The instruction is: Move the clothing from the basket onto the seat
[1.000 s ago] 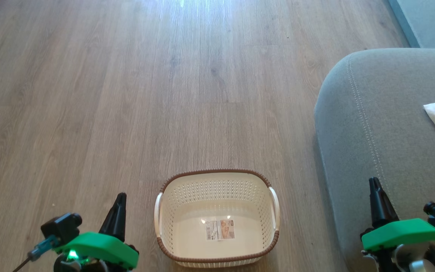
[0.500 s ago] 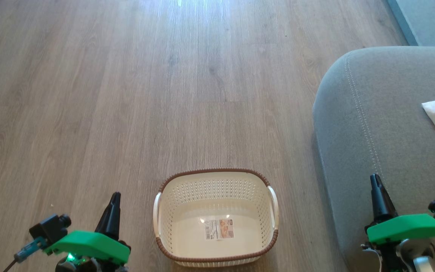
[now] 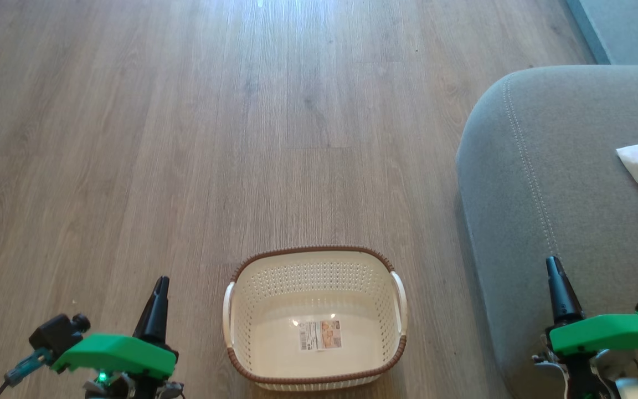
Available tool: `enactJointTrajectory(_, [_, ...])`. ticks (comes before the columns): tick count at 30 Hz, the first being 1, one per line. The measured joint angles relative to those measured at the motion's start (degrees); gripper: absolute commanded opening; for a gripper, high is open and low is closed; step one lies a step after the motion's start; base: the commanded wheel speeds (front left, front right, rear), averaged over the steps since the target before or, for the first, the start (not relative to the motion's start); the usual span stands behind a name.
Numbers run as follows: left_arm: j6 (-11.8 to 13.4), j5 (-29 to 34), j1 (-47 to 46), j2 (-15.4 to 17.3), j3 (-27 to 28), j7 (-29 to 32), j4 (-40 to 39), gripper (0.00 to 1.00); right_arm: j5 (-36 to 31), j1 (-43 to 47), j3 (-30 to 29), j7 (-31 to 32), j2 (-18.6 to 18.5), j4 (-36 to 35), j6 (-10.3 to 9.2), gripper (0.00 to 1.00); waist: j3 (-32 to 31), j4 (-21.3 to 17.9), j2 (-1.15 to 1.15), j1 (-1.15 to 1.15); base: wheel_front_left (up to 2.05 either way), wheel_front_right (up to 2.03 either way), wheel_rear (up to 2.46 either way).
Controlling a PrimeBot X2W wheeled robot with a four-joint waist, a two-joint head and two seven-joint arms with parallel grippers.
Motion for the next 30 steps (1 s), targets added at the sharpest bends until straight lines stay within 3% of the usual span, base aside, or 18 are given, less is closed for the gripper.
enactJointTrajectory(30, [-1.1, -18.5, -1.3, -0.1, 3.2, 4.7, 0.0, 0.00, 17.2, -2.1, -1.3, 4.6, 0.2, 0.4, 0.00, 0.00, 0.4, -0.8, 0.00, 0.00, 0.00, 0.00, 0.00])
